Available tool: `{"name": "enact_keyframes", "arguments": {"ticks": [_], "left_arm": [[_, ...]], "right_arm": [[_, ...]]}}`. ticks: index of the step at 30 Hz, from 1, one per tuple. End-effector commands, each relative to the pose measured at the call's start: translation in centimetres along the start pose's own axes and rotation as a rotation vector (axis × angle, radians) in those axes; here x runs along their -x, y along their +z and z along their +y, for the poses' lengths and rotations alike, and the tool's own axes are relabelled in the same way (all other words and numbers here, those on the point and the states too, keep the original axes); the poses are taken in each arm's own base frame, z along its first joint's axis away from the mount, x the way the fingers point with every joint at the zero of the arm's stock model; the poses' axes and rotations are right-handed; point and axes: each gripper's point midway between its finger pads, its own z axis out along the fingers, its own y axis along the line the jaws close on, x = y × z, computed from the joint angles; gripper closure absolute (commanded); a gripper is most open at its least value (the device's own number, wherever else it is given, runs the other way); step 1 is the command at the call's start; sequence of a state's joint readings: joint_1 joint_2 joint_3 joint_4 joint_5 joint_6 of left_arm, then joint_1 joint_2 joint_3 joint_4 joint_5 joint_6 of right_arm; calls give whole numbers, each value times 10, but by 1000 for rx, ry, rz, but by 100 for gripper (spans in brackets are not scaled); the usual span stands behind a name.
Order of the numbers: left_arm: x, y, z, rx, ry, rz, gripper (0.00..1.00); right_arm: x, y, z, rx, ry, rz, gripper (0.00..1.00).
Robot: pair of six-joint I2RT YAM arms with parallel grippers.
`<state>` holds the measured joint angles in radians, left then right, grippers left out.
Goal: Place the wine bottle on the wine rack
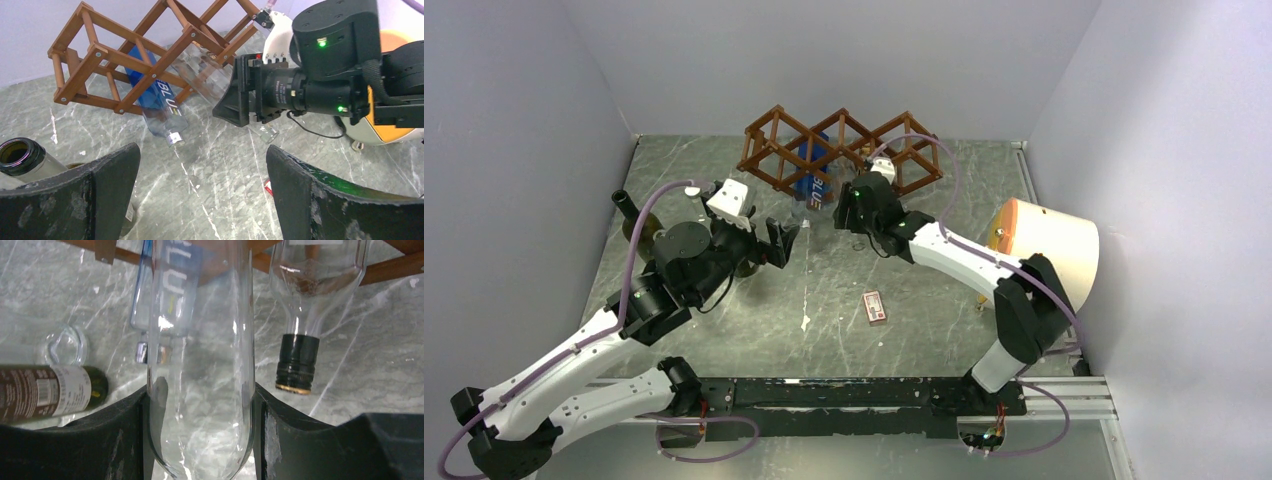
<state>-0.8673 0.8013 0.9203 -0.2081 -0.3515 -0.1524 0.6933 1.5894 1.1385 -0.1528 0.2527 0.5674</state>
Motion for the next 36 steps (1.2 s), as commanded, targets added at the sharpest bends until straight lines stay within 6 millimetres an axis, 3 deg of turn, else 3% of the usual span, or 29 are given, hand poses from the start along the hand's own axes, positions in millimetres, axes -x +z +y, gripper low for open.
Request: {"name": "enact_keyframes", "arguments": {"ticks": [1, 9, 18, 29, 36], "left_arm": [[5, 0, -1, -9, 5, -20, 0], [17, -1, -3, -20, 20, -35, 1], [18, -4, 2, 1, 13, -46, 1], [15, -1, 3, 12, 22, -34, 1], [15, -2, 5, 17, 25, -35, 1]], "right_arm": [[62, 12, 22, 34, 89, -225, 100], [90, 53, 20, -5, 105, -282, 100], [92, 90, 12, -21, 147, -257, 100], [99, 113, 9, -52, 162, -259, 62], [97, 122, 4, -72, 157, -266, 52]]}}
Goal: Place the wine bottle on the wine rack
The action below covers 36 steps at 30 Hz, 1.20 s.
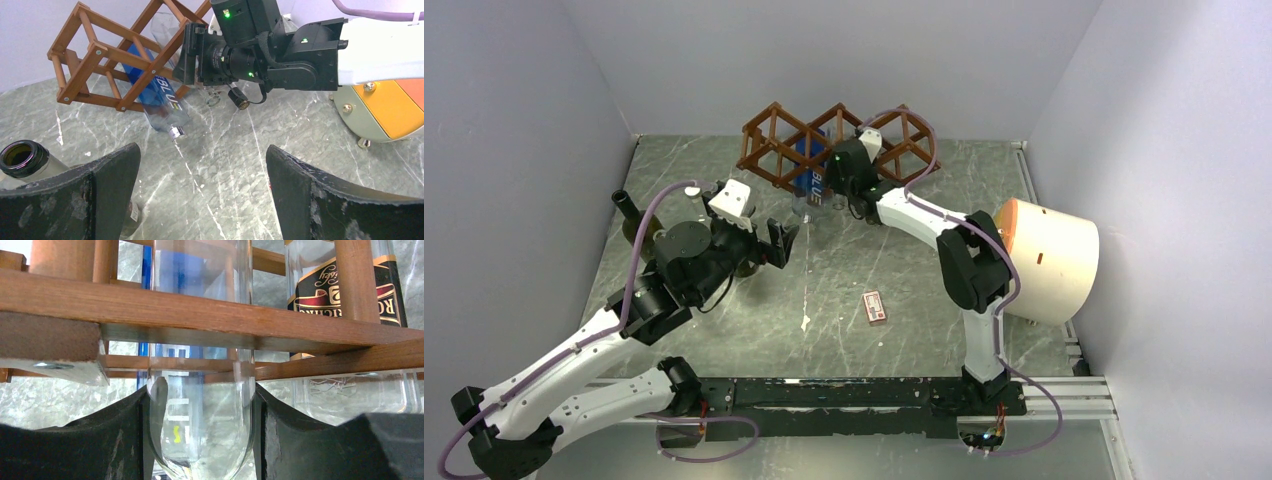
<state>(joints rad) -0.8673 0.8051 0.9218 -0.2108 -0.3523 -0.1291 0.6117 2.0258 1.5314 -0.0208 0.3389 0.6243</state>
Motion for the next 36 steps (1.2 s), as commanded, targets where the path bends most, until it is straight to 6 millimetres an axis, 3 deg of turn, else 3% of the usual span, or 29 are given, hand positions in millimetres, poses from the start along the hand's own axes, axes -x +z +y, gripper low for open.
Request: {"name": "enact_keyframes", "arguments": {"ticks": [1, 7, 14, 20, 28, 36], "left_arm": [[15, -2, 4, 16, 0, -39, 1], [14, -1, 3, 14, 1, -35, 1], [13, 0, 2, 9, 2, -30, 1], [14, -1, 1, 5, -5, -34, 1], [13, -1, 1, 2, -10, -34, 1], [11, 0, 0, 2, -11, -25, 2]], "right_arm": [[35, 7, 7, 22, 39, -119, 48], [48, -15, 9, 69, 24, -163, 21], [55, -40, 0, 61, 28, -175, 12], [47, -63, -6, 87, 33, -146, 13], [14, -79, -10, 133, -23, -4, 16], [-12, -67, -5, 161, -24, 98, 42]]}}
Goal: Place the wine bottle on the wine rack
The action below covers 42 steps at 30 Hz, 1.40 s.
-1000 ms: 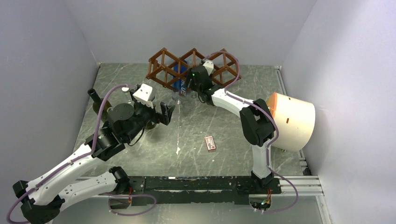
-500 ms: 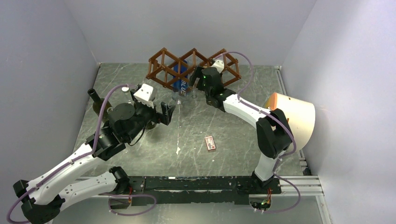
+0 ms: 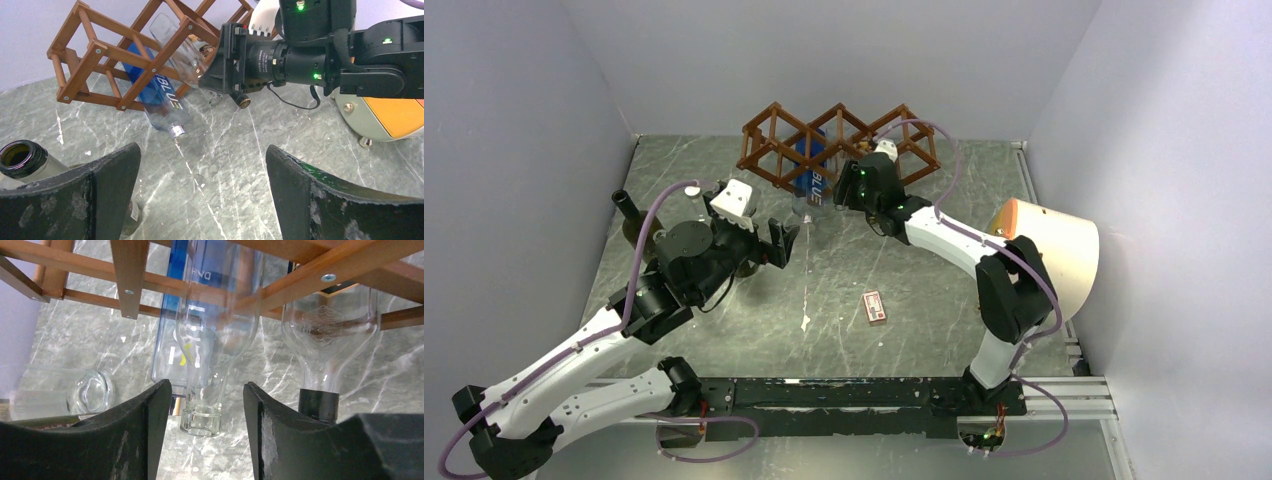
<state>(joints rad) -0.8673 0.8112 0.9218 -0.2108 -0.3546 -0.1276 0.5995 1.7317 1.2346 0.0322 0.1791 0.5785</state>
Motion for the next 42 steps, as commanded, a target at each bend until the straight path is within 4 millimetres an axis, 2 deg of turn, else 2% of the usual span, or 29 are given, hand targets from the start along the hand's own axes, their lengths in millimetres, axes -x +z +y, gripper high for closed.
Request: {"name": "enact_keyframes", "arguments": {"ticks": [1, 7, 9, 12, 19, 22, 25, 27, 30, 32, 35, 42], "left_arm": [[13, -2, 1, 3, -14, -31, 2], [14, -2, 3, 11, -10, -35, 1], [14, -2, 3, 13, -9, -32, 1], [14, -3, 4, 19, -9, -31, 1], [12, -1, 3, 17, -5, -27, 1], [12, -1, 4, 20, -3, -25, 1], [14, -2, 5, 26, -6, -30, 2], [18, -4, 5, 21, -10, -41, 2], [28, -8, 4, 10, -18, -64, 2], [37, -12, 3, 4, -22, -80, 2], [52, -20, 7, 10, -10, -107, 2], [114, -54, 30, 87, 72, -233, 2]], "right_arm": [[-11, 9, 2, 16, 11, 57, 46], [-6, 20, 8, 33, 31, 24, 69], [-2, 23, 6, 16, 33, 8, 73], [6, 28, 6, -8, 31, -10, 74], [17, 35, 5, -42, 23, -36, 68], [18, 34, 5, -47, 22, -35, 58], [21, 25, 5, -42, 15, -38, 41], [25, 15, 7, -28, 16, -48, 36], [35, -7, 11, 3, 9, -74, 34], [39, -21, 19, 48, -12, -78, 34], [36, -41, 45, 185, -81, -65, 34], [28, -86, 136, 434, -282, -152, 33]]}}
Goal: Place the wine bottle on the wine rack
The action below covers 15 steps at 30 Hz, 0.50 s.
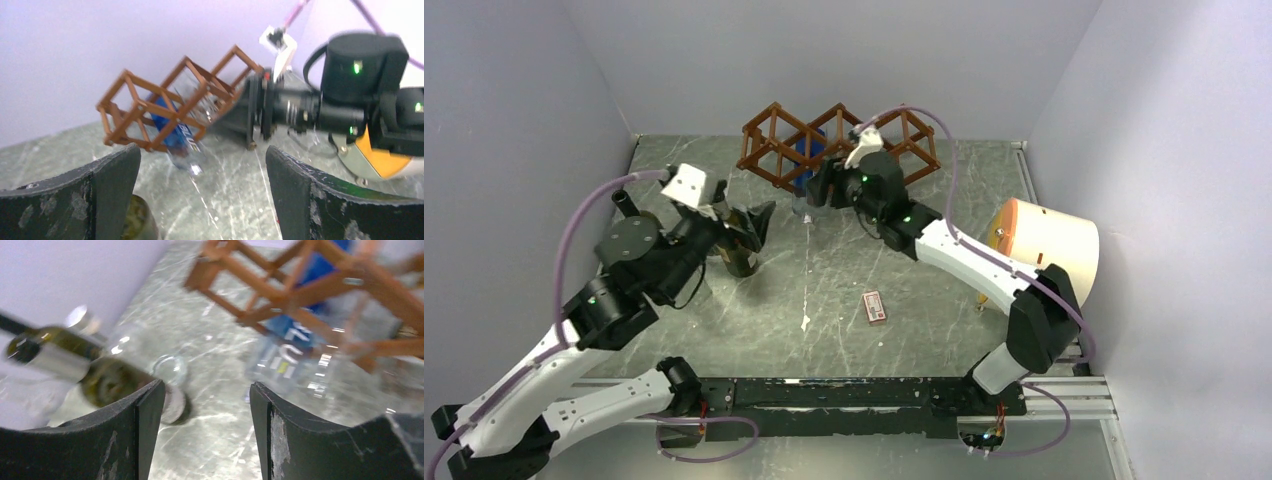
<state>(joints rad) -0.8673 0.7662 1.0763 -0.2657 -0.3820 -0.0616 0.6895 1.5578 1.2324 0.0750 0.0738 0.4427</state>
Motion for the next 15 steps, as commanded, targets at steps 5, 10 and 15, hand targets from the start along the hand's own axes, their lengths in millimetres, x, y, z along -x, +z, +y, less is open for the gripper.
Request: {"name": "enact_keyframes", "arguments": {"ticks": [5, 10, 15], "left_arm": [[100, -49, 41, 122, 69, -220, 2], [129, -77, 52, 131, 60, -325, 2], [135, -89, 60, 153, 50, -343, 2]], "right_arm": [[-7, 0, 127, 326, -192, -62, 31], [-15, 14, 176, 423, -240, -76, 29], [-32, 41, 194, 434, -256, -60, 29]]}}
